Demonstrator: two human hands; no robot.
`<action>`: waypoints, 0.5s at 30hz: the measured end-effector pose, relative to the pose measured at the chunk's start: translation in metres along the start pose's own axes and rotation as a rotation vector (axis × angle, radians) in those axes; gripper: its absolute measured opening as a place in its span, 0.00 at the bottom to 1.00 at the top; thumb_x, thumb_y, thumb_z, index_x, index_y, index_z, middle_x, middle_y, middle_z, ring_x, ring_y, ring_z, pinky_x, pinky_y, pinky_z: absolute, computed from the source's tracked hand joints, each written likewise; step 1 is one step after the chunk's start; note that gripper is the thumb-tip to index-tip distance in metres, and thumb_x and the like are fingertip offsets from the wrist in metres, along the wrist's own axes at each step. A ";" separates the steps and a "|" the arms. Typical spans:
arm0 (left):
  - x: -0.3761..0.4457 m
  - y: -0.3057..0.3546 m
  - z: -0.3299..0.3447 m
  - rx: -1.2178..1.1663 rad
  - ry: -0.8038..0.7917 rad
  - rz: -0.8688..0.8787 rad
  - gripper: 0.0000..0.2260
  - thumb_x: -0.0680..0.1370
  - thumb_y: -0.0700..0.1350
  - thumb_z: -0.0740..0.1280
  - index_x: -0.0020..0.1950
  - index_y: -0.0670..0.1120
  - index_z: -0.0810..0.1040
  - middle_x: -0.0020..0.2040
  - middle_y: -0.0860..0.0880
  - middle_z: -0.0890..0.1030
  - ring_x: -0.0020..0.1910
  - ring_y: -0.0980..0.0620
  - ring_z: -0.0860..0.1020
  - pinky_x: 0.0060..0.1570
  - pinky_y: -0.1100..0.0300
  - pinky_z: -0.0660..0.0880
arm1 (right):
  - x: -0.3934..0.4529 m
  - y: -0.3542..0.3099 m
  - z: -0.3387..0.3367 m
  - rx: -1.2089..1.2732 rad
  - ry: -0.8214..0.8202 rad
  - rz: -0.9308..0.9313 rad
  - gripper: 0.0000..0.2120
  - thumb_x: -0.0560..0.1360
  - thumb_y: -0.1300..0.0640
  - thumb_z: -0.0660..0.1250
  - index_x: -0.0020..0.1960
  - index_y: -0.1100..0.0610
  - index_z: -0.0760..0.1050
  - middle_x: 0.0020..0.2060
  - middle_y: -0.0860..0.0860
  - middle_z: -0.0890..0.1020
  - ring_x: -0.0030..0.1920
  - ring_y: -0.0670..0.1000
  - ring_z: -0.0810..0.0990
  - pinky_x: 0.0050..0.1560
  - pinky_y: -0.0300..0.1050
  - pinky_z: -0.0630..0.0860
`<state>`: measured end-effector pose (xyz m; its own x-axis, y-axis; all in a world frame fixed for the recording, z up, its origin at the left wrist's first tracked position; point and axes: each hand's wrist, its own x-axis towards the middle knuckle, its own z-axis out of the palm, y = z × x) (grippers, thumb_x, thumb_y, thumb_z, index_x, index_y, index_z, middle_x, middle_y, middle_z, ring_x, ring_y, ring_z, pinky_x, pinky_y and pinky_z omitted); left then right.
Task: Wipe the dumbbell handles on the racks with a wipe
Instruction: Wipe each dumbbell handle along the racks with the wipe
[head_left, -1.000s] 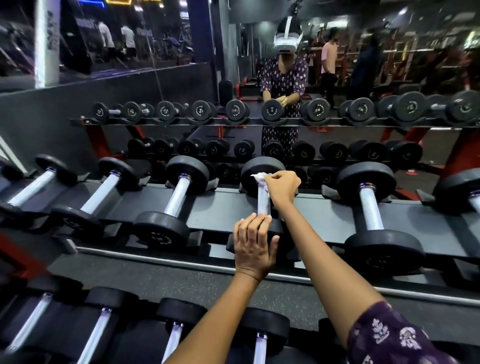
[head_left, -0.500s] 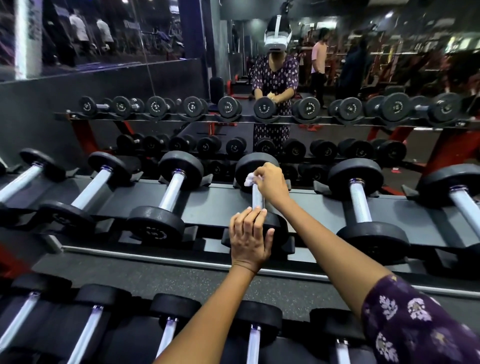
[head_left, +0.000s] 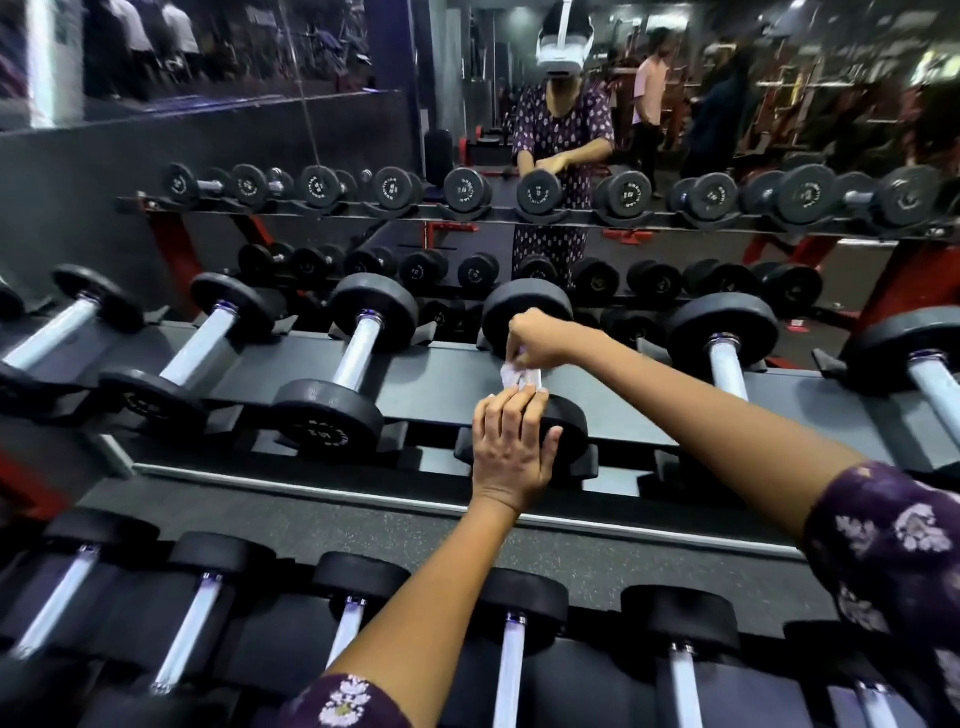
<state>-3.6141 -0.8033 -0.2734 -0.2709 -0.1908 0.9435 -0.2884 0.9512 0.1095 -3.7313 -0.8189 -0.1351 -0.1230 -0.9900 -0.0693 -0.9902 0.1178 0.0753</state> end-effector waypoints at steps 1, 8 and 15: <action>-0.001 0.000 0.000 -0.003 -0.002 -0.001 0.18 0.84 0.53 0.48 0.63 0.43 0.69 0.60 0.45 0.70 0.58 0.45 0.71 0.60 0.48 0.67 | 0.001 0.003 0.000 0.021 0.055 0.038 0.10 0.72 0.63 0.65 0.49 0.65 0.81 0.46 0.61 0.82 0.49 0.60 0.79 0.47 0.48 0.72; -0.002 0.000 -0.001 -0.011 -0.016 -0.017 0.18 0.84 0.53 0.49 0.64 0.43 0.68 0.62 0.46 0.69 0.60 0.45 0.70 0.62 0.48 0.65 | -0.032 0.006 0.012 0.191 0.066 -0.156 0.08 0.73 0.65 0.66 0.47 0.66 0.82 0.36 0.57 0.75 0.38 0.54 0.71 0.37 0.39 0.60; -0.002 0.001 0.000 -0.006 -0.014 -0.024 0.18 0.84 0.53 0.49 0.64 0.43 0.68 0.61 0.45 0.69 0.59 0.45 0.70 0.61 0.48 0.65 | -0.028 0.022 0.020 0.494 0.382 0.169 0.08 0.69 0.64 0.71 0.47 0.64 0.83 0.43 0.59 0.84 0.44 0.50 0.80 0.34 0.23 0.63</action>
<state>-3.6139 -0.8024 -0.2753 -0.2773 -0.2169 0.9360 -0.2896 0.9477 0.1339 -3.7507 -0.7873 -0.1511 -0.3378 -0.9020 0.2689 -0.8843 0.2063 -0.4189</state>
